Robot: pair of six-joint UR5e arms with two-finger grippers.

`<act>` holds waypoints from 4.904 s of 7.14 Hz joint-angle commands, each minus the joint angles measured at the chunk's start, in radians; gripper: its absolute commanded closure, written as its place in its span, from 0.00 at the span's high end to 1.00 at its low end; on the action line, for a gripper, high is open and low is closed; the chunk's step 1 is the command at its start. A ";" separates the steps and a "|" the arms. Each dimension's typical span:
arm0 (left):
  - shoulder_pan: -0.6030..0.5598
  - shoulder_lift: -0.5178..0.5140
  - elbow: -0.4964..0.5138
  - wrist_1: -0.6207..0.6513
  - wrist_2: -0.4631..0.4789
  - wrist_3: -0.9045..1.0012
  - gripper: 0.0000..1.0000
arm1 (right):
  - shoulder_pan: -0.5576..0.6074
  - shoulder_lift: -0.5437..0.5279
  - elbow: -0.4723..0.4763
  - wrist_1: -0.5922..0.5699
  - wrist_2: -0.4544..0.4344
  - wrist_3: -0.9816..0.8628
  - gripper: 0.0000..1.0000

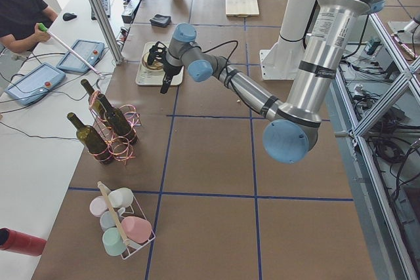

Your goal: Make sandwich and place on tray

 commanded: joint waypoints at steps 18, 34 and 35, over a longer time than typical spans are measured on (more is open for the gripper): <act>-0.446 0.272 0.188 0.368 -0.377 0.792 1.00 | 0.100 -0.107 -0.007 -0.002 0.053 -0.010 1.00; -0.446 0.258 0.186 0.367 -0.374 0.787 1.00 | 0.123 -0.162 -0.053 0.094 0.040 0.006 1.00; -0.446 0.258 0.186 0.366 -0.374 0.786 1.00 | 0.123 -0.162 -0.053 0.094 0.040 0.004 1.00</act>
